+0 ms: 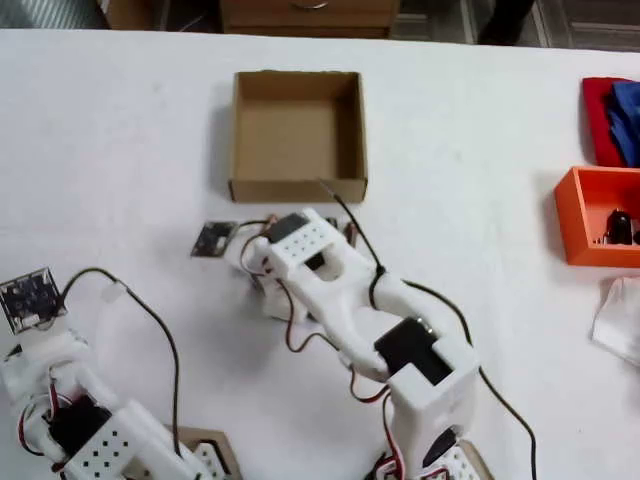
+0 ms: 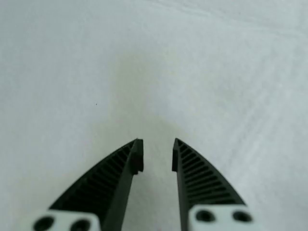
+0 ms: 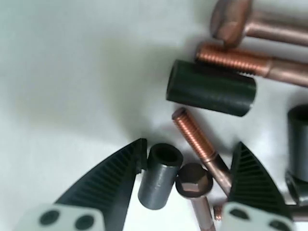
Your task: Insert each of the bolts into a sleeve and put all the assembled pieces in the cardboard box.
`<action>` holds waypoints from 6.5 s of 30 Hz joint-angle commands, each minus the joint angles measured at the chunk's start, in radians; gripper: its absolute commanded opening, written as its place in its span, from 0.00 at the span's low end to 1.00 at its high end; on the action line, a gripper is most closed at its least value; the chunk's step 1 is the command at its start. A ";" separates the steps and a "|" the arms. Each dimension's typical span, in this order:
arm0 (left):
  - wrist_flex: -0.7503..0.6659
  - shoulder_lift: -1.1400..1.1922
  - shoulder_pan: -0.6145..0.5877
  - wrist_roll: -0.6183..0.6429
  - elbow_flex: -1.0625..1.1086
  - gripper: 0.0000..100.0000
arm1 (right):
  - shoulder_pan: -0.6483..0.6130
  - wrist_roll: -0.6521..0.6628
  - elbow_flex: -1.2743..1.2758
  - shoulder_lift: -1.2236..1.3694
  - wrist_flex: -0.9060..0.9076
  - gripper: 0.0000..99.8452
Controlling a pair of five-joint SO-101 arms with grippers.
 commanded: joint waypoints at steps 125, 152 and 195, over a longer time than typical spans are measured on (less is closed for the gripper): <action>-0.003 -0.008 0.012 -0.002 0.024 0.13 | -0.229 -0.568 -0.229 0.024 0.335 0.23; -0.003 -0.008 0.012 -0.002 0.024 0.13 | -0.015 -0.468 -0.252 0.193 0.248 0.02; -0.003 -0.008 0.014 -0.002 0.025 0.13 | -0.018 -0.384 -0.377 0.148 0.314 0.16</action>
